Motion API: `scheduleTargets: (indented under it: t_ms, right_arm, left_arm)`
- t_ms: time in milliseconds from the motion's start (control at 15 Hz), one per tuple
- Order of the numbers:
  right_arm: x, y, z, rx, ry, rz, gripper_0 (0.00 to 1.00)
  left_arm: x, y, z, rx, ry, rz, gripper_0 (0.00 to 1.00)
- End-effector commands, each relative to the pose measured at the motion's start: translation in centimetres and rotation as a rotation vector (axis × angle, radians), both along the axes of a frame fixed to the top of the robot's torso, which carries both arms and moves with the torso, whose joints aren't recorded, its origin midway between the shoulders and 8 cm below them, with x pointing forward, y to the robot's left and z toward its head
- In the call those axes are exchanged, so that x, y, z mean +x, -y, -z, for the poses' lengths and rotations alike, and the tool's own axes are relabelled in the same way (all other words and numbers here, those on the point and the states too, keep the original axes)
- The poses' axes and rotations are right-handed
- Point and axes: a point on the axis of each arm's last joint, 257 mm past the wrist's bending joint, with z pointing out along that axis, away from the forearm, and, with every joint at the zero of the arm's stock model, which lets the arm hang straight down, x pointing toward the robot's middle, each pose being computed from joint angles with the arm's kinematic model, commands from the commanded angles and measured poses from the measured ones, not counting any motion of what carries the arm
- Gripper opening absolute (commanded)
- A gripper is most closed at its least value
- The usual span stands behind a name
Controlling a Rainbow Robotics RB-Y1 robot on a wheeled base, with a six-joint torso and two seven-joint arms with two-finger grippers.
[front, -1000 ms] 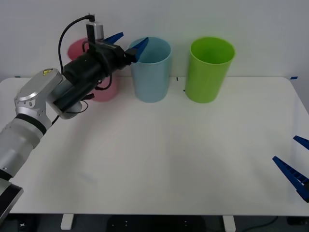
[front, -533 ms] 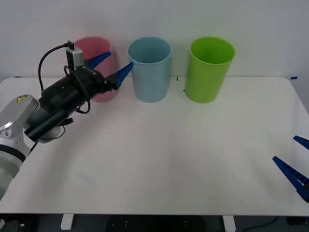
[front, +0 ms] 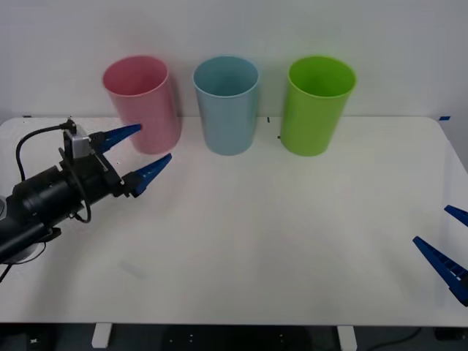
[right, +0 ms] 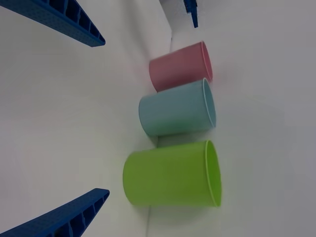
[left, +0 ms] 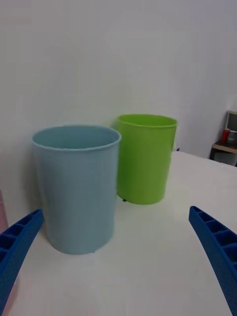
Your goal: Grasp the object on the table and drop it into the matching bin: aluminum can to the light blue bin, PET bottle to the pink bin.
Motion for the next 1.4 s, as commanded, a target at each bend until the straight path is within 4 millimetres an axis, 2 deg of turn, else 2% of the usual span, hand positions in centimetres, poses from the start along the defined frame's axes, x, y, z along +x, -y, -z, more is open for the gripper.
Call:
scheduleTargets:
  t_ms: [67,600,1400]
  right_arm:
    - [0.0,0.0,0.0,0.0,0.0,0.0,1.0]
    - [0.0,0.0,0.0,0.0,0.0,0.0,1.0]
    - [0.0,0.0,0.0,0.0,0.0,0.0,1.0]
  left_arm:
    - [-2.1,-1.4,0.7,0.031,0.006,0.016,1.0]
    - [-7.5,-5.8,1.6,0.137,0.008,0.049,1.0]
    - [-11.2,-13.0,2.5,0.216,-0.042,-0.035,1.0]
